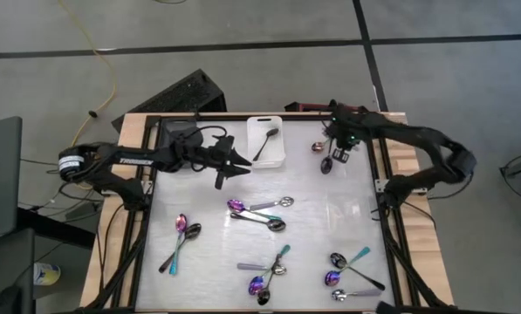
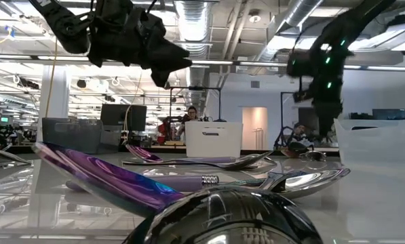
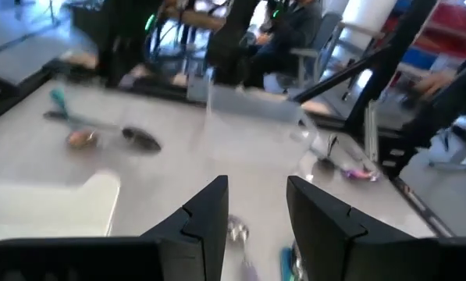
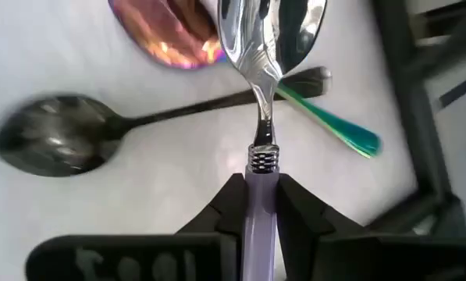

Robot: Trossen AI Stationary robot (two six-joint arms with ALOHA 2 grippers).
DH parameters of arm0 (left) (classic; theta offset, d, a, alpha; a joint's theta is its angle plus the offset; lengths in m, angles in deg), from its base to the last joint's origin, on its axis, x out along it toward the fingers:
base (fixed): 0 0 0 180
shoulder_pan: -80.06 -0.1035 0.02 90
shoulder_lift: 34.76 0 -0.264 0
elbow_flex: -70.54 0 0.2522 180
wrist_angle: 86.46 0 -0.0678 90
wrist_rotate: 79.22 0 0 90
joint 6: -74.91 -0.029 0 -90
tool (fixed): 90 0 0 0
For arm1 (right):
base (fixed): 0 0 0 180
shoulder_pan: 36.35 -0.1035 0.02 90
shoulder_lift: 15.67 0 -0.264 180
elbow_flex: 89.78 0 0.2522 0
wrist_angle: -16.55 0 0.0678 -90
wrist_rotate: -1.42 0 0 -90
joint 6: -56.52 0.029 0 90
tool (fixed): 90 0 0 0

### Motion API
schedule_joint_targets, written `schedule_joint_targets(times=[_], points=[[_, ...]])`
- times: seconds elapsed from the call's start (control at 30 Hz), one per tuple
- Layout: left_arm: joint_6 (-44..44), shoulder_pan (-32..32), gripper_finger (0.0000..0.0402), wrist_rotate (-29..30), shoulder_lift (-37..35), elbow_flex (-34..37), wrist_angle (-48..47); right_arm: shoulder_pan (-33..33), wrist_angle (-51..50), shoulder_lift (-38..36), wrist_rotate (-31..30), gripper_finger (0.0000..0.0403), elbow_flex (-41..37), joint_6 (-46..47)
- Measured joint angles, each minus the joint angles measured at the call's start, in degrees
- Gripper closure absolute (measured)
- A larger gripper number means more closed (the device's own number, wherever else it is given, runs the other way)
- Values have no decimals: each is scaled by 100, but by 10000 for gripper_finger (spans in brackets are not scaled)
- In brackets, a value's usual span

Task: Sort silverware by color (type)
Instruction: Put the violet spoon into the transparent bin

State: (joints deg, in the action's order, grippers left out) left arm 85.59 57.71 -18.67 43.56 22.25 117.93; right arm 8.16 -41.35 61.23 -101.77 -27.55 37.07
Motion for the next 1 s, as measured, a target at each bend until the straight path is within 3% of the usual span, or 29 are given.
schedule_joint_targets(times=[0.23,0.33,0.47,0.73,0.87,1.0], points=[[-717,75,285,1734,-25,2,-1823,-846,-546,-1480,833,334,6,1982],[-871,125,285,2053,123,4,-2158,-1542,-558,-1946,1192,334,6,3000],[-1035,193,285,2088,173,4,-2229,-2743,-795,-2270,1283,334,57,4521],[-1419,247,285,1815,127,2,-2172,-5465,-1195,-2068,548,334,142,8164],[-1550,247,285,1516,127,2,-2143,-6402,-1700,-1677,446,334,142,9767],[-1669,247,285,1306,127,2,-2039,-6941,-1857,-1248,457,334,142,10745]])
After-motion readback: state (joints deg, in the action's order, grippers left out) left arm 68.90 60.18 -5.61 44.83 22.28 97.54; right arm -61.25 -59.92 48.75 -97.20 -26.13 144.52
